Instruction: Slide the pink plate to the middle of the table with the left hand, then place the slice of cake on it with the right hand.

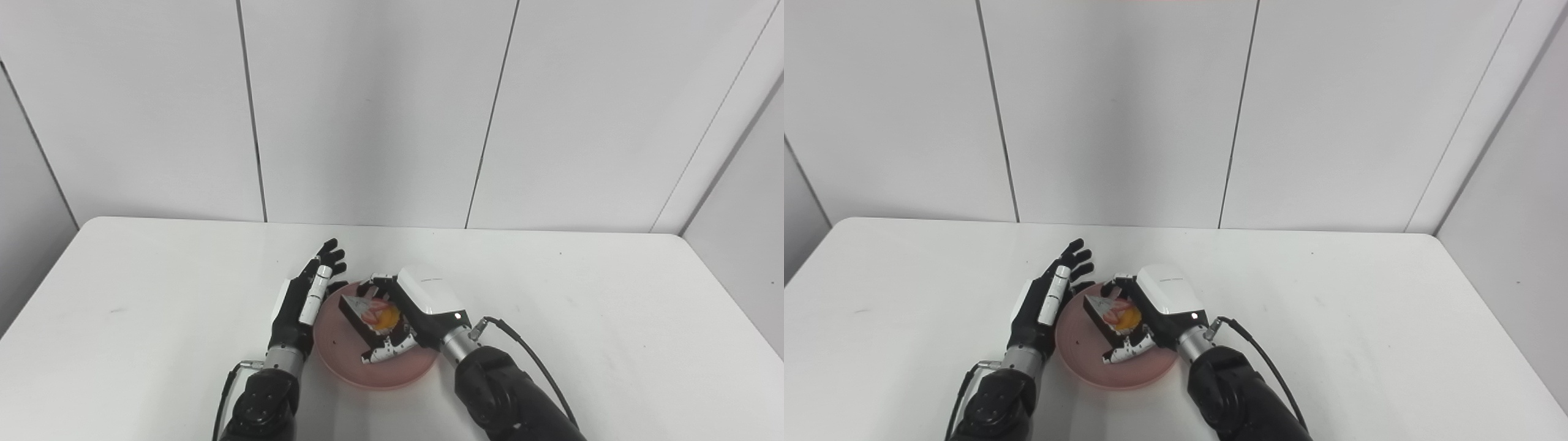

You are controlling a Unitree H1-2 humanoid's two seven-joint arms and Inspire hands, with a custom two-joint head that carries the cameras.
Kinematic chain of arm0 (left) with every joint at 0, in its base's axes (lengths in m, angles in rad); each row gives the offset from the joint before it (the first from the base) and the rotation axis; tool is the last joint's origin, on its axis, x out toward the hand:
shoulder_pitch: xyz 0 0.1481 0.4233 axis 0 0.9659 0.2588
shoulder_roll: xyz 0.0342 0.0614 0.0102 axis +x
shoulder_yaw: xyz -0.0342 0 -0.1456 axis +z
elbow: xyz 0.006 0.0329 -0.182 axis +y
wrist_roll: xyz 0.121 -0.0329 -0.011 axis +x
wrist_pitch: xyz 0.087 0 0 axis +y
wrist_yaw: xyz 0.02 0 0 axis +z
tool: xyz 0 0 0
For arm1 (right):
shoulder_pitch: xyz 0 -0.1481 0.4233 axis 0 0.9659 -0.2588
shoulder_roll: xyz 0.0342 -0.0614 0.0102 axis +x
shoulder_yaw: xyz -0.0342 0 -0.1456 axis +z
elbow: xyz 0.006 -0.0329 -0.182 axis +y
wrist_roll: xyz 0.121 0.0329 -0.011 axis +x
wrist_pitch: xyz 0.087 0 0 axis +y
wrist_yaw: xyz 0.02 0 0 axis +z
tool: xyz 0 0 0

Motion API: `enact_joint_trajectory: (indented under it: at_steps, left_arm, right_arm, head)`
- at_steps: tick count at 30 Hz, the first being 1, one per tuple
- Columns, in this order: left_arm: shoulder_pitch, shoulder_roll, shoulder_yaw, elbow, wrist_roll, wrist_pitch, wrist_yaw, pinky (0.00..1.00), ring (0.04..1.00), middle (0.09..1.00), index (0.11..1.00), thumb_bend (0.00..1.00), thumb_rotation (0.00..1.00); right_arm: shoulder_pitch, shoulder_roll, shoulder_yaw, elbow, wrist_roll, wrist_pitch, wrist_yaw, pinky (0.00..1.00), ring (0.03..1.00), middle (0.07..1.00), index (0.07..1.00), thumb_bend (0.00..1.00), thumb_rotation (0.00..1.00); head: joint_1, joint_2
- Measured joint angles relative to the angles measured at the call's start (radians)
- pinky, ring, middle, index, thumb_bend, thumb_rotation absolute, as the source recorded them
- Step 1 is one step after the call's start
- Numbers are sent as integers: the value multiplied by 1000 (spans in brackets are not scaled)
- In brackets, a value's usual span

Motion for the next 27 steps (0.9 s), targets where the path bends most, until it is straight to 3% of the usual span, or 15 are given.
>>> enact_joint_trajectory:
  at_steps: [3,4,7,9,14,18,27]
  left_arm:
    - [1,0,1,-1,-1,0,0,737,848,868,836,713,918]
    - [1,0,1,-2,-2,1,0,741,860,875,835,719,918]
    - [2,1,1,-5,-2,2,-2,743,872,885,836,725,921]
    - [3,2,1,-7,-2,3,-5,752,885,895,839,716,929]
    - [4,4,1,-9,-1,3,-11,751,873,880,828,710,938]
    - [6,5,1,-11,1,4,-9,741,847,845,788,703,931]
    - [7,4,3,-12,1,3,-9,758,837,825,754,727,927]
  right_arm:
    - [1,-15,4,0,-23,-4,-17,566,658,705,688,810,557]
    - [1,-19,6,-1,-31,-4,-21,615,700,732,698,811,657]
    - [5,-32,20,-16,-62,-4,-25,700,753,768,718,812,813]
    - [13,-41,29,-36,-84,-4,-25,742,770,778,726,810,855]
    - [32,-41,21,-48,-93,-4,-34,742,786,792,750,783,819]
    - [52,-23,-25,-53,-52,-14,-86,685,770,778,752,744,748]
    - [59,11,-121,22,48,-202,-328,634,751,781,747,689,722]
  head:
    - [0,2]
    - [0,3]
    - [-2,5]
    - [-5,6]
    - [-9,9]
    - [-11,12]
    - [-8,9]
